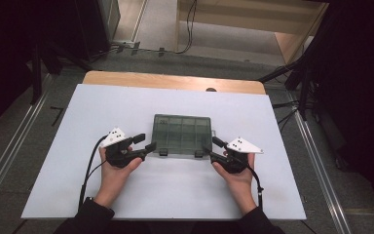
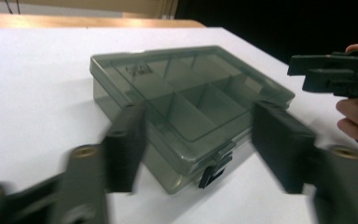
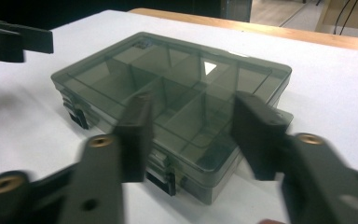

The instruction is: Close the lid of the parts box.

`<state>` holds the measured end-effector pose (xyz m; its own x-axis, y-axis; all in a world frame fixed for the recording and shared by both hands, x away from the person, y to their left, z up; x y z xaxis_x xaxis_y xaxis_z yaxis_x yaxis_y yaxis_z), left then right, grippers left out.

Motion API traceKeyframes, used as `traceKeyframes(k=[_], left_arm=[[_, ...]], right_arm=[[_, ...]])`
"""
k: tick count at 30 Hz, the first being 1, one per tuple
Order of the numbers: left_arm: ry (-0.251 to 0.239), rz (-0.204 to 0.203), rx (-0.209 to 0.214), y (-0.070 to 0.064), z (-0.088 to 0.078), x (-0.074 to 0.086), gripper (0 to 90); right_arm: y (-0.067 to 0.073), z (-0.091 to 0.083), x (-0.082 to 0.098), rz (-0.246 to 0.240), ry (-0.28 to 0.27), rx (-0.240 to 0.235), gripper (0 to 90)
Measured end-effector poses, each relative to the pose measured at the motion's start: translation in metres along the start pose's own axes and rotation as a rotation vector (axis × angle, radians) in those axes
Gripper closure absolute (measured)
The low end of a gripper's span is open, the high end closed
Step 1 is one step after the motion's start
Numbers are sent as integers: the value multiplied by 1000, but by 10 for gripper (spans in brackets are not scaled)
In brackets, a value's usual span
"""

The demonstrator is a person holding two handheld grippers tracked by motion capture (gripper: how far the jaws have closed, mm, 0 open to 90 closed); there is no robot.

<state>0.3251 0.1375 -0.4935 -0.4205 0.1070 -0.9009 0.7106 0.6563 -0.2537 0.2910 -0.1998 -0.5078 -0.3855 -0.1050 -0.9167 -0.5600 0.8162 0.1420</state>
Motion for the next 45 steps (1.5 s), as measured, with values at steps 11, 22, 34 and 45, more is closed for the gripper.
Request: traceKeyframes(k=[11,22,34,45], left_arm=[[-18,63,12,-7,-11,-5,0],[-31,97,12,-8,-24,-7,0],[-32,108,4,-3,-39,-3,0],[-32,99,-7,3,-55,3,0]], right_arm=[[-1,-12,-4,0,-33,3,0],[-7,-24,-4,10,-45,20,0],[-12,-37,-1,9,-51,29,0],[-20,-52,4,11,-56,50,0]])
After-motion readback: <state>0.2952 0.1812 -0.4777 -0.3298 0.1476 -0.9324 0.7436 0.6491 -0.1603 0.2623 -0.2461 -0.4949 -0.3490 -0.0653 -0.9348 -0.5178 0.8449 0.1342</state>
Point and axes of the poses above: each handheld gripper's, and its own axes: z roughly forward along the jaws, x roughly out of its underside, y roughly to its left, the point moved 2 cm from there along z, roughly forward along the jaws, and after that the axes turned 1 degree about -x, right-handed, at the moved point
